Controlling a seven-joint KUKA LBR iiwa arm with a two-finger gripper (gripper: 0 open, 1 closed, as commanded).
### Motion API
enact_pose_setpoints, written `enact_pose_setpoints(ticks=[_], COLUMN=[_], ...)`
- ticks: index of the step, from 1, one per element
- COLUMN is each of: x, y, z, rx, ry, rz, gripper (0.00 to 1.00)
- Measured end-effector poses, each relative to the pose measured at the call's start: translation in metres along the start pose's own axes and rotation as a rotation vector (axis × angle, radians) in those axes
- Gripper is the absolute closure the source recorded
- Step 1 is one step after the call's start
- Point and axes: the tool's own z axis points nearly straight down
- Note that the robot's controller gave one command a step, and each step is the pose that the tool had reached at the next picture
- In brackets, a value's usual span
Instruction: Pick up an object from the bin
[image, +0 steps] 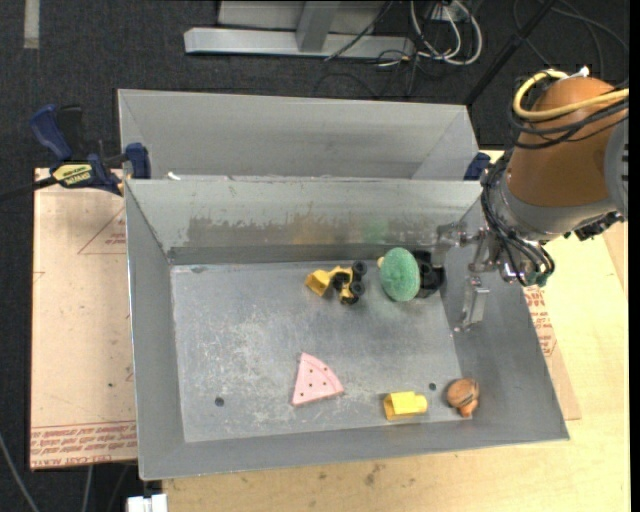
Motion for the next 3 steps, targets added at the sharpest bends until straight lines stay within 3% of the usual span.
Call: enact_pose_setpoints(ticks=[1,2,3], x=[-0.001,-0.024,-0.049], y=[0.001,0.008,0.089], z=[-0.005,0.052,0.066], rx=[0.001,0.0,-0.001], ry=[-0.008,-0.011,-0.009], rz=[-0.003,0.121,0.406], gripper=[0.0,0.0,0.0])
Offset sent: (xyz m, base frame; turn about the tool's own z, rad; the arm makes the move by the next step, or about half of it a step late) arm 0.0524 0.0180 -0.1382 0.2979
